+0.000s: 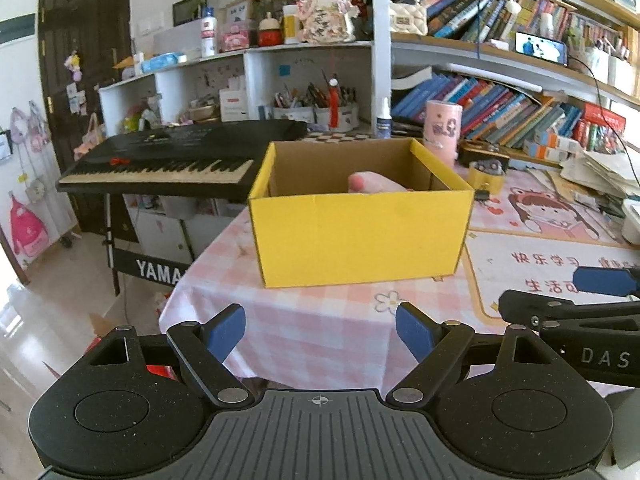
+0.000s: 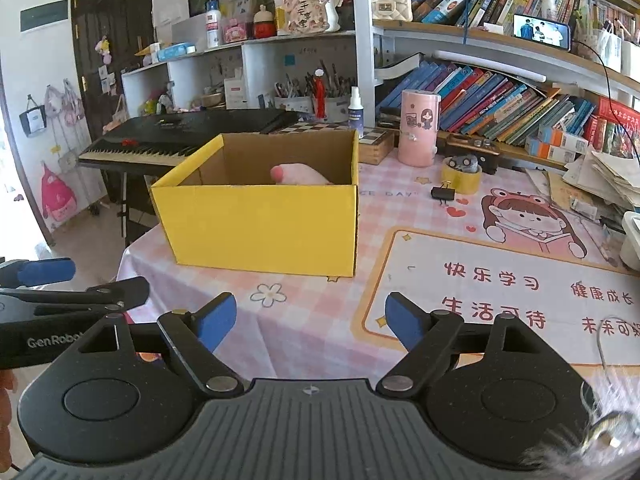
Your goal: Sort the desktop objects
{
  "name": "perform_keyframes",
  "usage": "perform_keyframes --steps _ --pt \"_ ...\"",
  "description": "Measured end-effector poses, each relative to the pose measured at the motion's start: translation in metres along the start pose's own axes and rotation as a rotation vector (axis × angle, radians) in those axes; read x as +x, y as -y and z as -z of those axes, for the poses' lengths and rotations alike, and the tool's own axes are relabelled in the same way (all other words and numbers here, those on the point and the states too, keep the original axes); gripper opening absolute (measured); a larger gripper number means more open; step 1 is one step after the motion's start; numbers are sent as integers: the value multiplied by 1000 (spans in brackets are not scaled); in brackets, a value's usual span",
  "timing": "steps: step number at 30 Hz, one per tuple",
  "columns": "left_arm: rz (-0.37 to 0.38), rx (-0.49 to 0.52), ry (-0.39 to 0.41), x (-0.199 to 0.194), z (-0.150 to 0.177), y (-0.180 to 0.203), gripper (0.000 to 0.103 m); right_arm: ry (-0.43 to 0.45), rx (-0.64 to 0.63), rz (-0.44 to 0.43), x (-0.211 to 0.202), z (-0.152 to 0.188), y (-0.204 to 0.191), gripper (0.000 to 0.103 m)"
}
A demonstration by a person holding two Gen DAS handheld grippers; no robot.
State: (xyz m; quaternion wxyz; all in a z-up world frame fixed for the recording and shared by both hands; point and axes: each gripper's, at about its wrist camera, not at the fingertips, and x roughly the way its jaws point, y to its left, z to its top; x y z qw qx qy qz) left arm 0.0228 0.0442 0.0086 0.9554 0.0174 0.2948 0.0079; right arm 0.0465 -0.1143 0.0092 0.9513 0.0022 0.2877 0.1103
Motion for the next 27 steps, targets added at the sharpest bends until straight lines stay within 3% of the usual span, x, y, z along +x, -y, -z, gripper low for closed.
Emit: perform_keyframes --steps 15,27 --pt "57 22 -12 5 -1 12 85 -6 36 53 -7 5 11 82" --pt "167 87 -12 19 -9 40 85 -6 105 160 -16 11 40 82"
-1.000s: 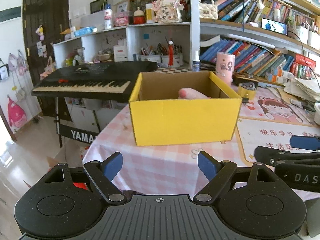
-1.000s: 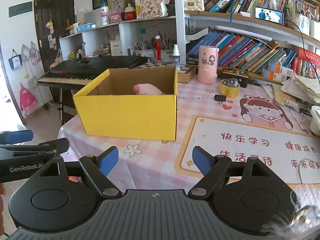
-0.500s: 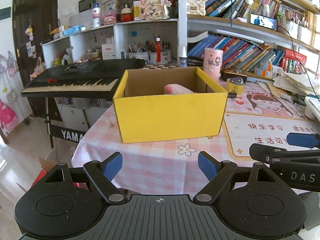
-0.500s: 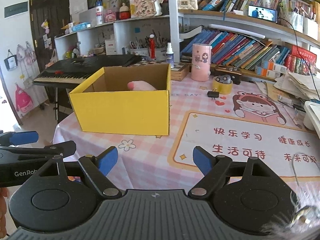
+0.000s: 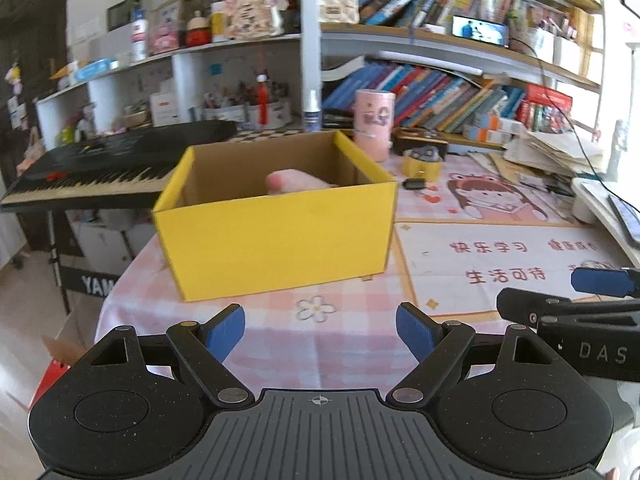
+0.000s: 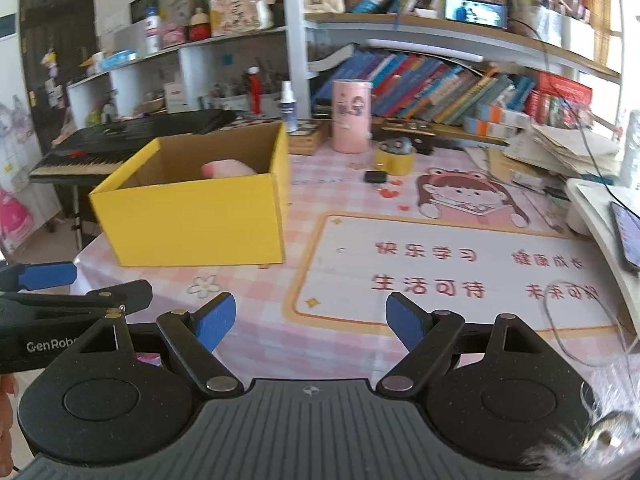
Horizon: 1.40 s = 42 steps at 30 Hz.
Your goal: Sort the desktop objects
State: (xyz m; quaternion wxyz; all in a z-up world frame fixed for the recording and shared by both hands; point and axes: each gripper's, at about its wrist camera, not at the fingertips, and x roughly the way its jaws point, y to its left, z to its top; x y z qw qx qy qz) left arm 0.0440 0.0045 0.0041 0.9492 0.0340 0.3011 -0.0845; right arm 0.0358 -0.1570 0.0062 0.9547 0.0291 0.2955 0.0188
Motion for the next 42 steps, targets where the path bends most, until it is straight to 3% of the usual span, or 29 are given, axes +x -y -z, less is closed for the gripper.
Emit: perform_keyframes --steps 20,42 --pt "88 58 -28 47 -25 49 85 -31 71 93 24 -12 57 82" --pt "112 58 -72 115 -60 116 85 -84 98 123 79 -45 143 82"
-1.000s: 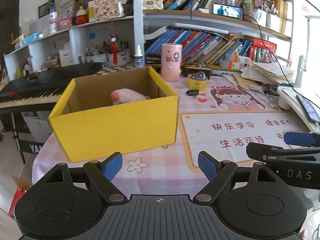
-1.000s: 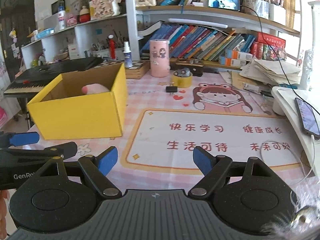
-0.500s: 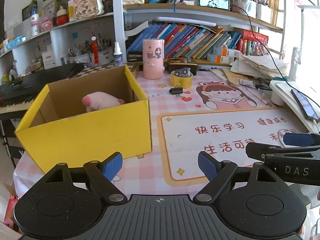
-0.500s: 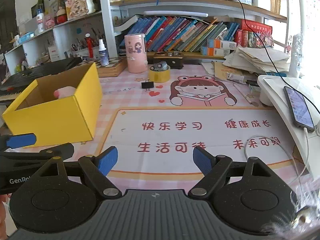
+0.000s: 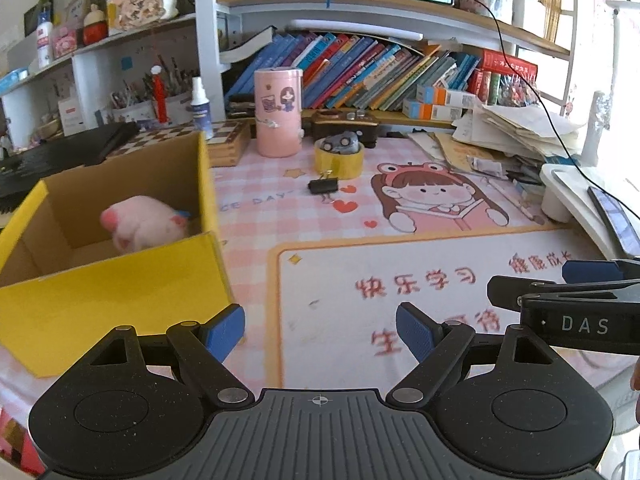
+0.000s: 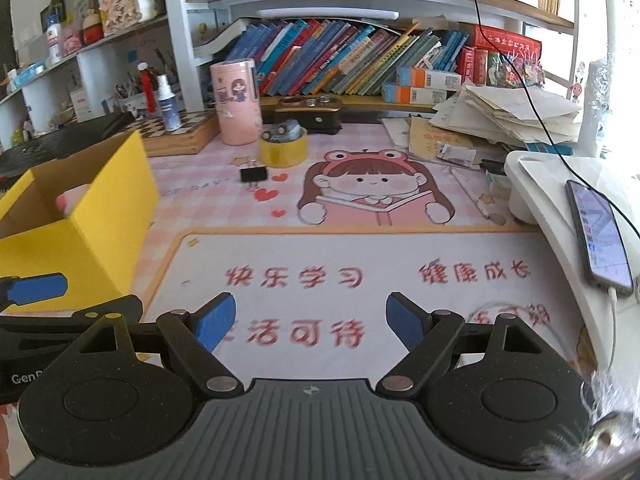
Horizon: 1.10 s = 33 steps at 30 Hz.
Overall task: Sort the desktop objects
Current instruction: 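Move left tool toward the black binder clip while right tool approaches the yellow tape roll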
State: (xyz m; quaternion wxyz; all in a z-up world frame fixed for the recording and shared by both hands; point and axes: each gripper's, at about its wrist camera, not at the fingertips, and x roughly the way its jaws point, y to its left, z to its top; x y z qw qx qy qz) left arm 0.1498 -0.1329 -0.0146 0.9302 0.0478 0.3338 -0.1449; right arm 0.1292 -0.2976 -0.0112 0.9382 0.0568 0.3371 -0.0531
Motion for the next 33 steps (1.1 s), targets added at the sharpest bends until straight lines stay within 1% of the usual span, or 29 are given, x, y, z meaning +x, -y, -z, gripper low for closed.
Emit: perform_keyframes --steps 4,10,21,27,33 --pt "-12 -18 -6 17 -14 10 85 -7 -3 -8 17 -15 16 82" --pt "-59 -56 -12 41 -34 21 85 -11 -24 -47 45 -42 36 82" --pt "-124 -128 -10 92 -69 34 84 24 -39 -117 102 -102 69 82" --pt "-137 -147 -28 119 -81 40 84 32 -47 -151 130 -127 77 82" --pt "-141 -153 -44 142 -88 42 83 33 -56 -172 150 -142 76 82"
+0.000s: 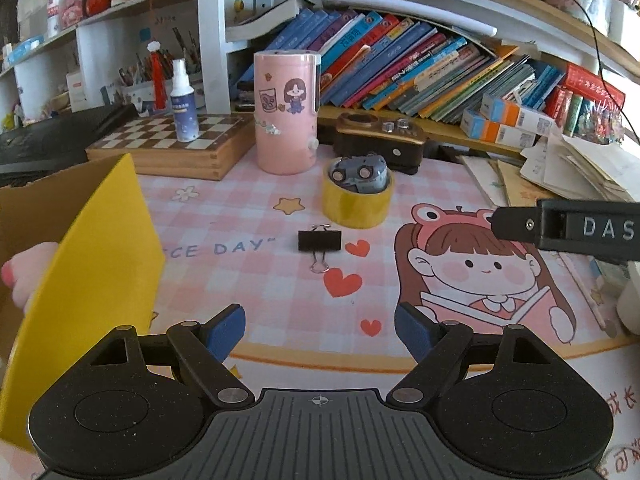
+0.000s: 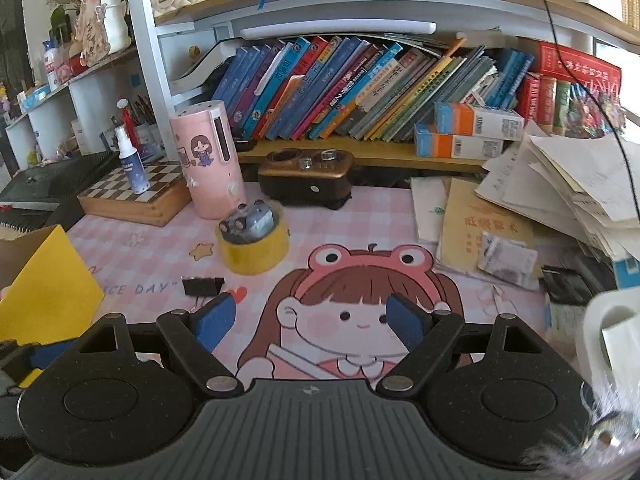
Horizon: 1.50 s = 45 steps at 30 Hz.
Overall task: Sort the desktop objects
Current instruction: 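Move left tool toward the black binder clip while right tool approaches the yellow tape roll, then close left tool on the binder clip while right tool grasps the tape roll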
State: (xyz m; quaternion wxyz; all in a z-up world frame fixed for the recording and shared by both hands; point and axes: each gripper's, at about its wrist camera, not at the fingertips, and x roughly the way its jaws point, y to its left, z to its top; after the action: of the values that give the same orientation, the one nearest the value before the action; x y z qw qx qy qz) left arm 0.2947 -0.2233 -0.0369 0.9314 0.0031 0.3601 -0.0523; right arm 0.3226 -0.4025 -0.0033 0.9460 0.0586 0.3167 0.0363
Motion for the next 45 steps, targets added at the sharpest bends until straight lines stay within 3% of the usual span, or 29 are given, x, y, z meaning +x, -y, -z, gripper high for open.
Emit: perform_keyframes --steps 6,17,26,28,29,36,45 --pt "10 -4 -16 23 -5 4 76 1 -9 -16 13 -8 1 82" --pt "-28 -7 -8 76 -21 11 74 -18 -27 -20 37 -18 3 82" --pt "-77 -4 5 117 -38 16 54 -33 -13 -5 40 -18 9 82" --pt "-84 -6 -10 124 -39 15 40 -34 -14 1 40 -17 11 82" --pt "-86 -14 -15 126 -38 14 38 -33 -15 3 40 -17 12 82" --pt "-60 -57 25 94 -37 3 38 -27 -34 -9 47 -19 10 82" --pt "-72 -107 37 21 -14 -26 38 -31 -129 -115 93 -31 -18 88"
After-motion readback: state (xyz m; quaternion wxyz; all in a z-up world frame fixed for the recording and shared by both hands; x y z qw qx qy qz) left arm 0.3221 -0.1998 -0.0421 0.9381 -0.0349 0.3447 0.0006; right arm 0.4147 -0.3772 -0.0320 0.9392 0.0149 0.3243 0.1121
